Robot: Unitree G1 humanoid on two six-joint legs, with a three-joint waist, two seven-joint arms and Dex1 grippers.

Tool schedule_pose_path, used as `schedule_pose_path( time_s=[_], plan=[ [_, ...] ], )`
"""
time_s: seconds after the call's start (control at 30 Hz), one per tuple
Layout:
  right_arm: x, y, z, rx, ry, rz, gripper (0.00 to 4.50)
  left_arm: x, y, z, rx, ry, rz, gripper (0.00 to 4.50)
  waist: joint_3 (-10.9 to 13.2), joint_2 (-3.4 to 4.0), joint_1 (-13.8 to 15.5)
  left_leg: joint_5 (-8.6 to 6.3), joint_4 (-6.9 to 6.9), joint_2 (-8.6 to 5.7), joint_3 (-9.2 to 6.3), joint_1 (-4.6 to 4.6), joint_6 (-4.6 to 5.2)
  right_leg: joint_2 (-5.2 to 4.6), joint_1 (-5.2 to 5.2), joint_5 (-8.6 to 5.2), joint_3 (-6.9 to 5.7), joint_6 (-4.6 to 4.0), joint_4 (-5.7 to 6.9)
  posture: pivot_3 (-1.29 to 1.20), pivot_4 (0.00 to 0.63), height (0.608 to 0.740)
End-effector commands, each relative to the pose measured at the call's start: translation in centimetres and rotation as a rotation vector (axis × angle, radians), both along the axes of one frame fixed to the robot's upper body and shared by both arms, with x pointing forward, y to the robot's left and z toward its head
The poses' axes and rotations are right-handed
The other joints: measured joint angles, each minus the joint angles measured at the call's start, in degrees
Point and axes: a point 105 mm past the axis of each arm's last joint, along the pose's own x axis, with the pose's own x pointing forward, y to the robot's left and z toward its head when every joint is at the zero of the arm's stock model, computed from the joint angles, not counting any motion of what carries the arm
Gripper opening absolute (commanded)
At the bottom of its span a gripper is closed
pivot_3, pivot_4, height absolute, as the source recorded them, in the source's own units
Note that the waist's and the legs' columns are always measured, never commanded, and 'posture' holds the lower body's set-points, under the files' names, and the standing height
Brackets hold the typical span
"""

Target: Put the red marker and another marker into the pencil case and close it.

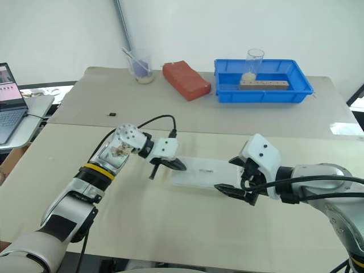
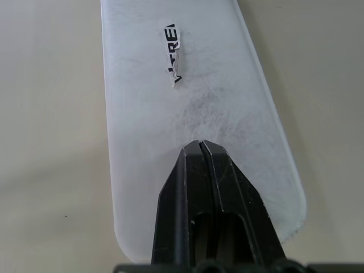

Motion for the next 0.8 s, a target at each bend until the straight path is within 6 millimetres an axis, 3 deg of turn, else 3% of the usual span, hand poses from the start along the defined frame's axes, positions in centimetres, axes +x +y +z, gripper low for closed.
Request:
schedule_pose_path(
  time_s=[0.03,0.2,0.3,0.4,0.43,0.53,0.57,0.63,0.8],
  plan=[
    [0.5,-0.3,0.0,-0.03,-0.05,-0.014,4.5,-0.5,-0.3,-1.5,0.055,-0.019,-0.021,0.05,-0.01,-0.01,0.0,0.0,0.0,0.0,0.0,0.0,0.0,0.0,0.0,0.0,0.0,0.0,0.0,0.0,0.15,0.74],
    [1.1,-1.2,0.0,-0.018,-0.067,-0.044,4.5,0.7,0.2,2.2,-0.084,-0.025,0.053,0.05,0.01,-0.02,-0.11,0.0,0.0,0.0,0.0,-0.01,0.0,0.02,-0.03,0.0,0.0,0.0,0.02,0.0,0.15,0.74],
    [1.9,-2.3,0.3,0.021,-0.092,-0.095,4.5,1.4,1.6,5.9,-0.257,0.011,0.163,0.83,0.03,-0.05,-0.18,0.0,-0.01,0.04,-0.03,-0.05,0.0,0.07,-0.09,0.0,0.0,0.0,0.04,0.0,0.15,0.74],
    [2.5,-4.0,0.4,0.076,-0.107,-0.169,4.5,1.8,4.2,8.2,-0.386,0.043,0.302,2.21,0.02,-0.03,-0.25,0.0,-0.02,0.1,-0.09,-0.05,0.0,0.14,-0.1,-0.01,0.0,0.01,0.05,0.0,0.15,0.74],
    [2.6,-4.6,0.3,0.084,-0.109,-0.185,4.5,1.9,5.3,8.3,-0.4,0.041,0.353,2.8,0.0,0.01,-0.22,0.0,-0.03,0.09,-0.09,-0.03,0.0,0.14,-0.08,-0.01,0.0,0.01,0.05,0.0,0.15,0.74],
    [3.6,-7.6,0.5,0.127,-0.172,-0.28,4.5,2.1,11.3,6.9,-0.403,-0.007,0.583,4.18,-0.07,0.12,-0.66,0.0,-0.05,0.1,-0.08,0.12,0.01,0.13,0.03,-0.01,0.01,0.01,0.04,0.0,0.15,0.74],
    [3.7,-8.1,0.4,0.128,-0.182,-0.291,4.5,1.9,12.3,6.6,-0.394,-0.018,0.618,4.38,-0.05,0.1,-0.71,-0.01,-0.08,0.1,-0.08,0.23,0.01,0.13,0.08,-0.01,0.02,0.01,0.07,0.0,0.15,0.74],
    [4.2,-9.3,0.2,0.127,-0.207,-0.33,4.5,1.7,14.5,6.0,-0.402,-0.046,0.719,4.38,-0.05,0.11,-0.5,-0.01,-0.1,0.13,-0.09,0.25,0.01,0.16,0.05,-0.02,0.0,-0.02,0.11,0.0,0.15,0.74],
    [6.0,-12.3,-0.5,0.084,-0.324,-0.461,4.5,1.7,17.4,5.7,-0.423,-0.166,0.898,4.38,-0.08,-0.06,0.7,0.0,-0.02,0.11,-0.01,0.26,-0.02,0.02,-0.05,-0.05,-0.03,-0.07,0.02,0.0,0.15,0.74]
  ],
)
